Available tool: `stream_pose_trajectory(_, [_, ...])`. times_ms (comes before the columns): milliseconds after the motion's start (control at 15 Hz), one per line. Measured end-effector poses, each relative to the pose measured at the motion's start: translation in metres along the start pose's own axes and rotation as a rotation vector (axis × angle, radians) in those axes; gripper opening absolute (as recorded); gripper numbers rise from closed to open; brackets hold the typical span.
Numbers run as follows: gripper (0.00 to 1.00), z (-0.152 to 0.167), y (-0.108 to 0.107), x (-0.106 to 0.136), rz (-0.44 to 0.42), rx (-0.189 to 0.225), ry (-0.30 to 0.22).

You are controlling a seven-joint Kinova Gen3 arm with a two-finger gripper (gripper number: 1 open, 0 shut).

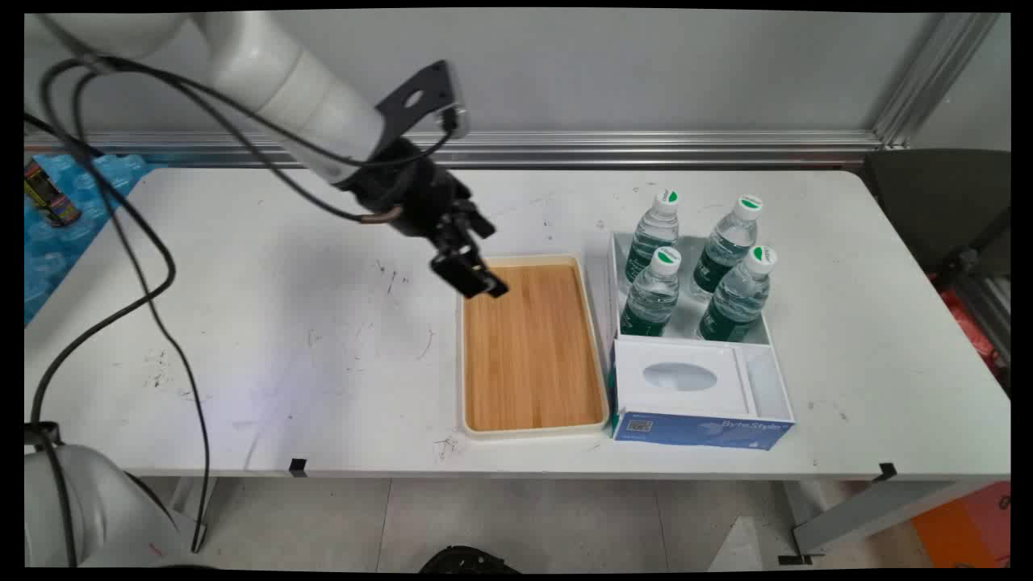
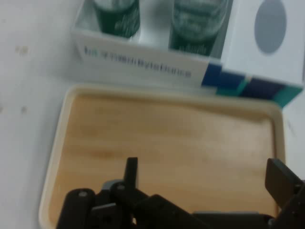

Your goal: Pick up the green bottle from the white box

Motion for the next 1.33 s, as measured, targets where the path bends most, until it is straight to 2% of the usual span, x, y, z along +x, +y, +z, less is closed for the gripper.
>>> stream_pose_trajectory(533, [1.00,0.046,-0.011,0.046,0.042,-0.036,0.081])
stream_pose_trajectory(1000, [1.00,0.101,-0.017,0.078,0.092,-0.074,0.112])
stream_pose_trajectory(1333, [1.00,0.135,-0.018,0.089,0.112,-0.098,0.117])
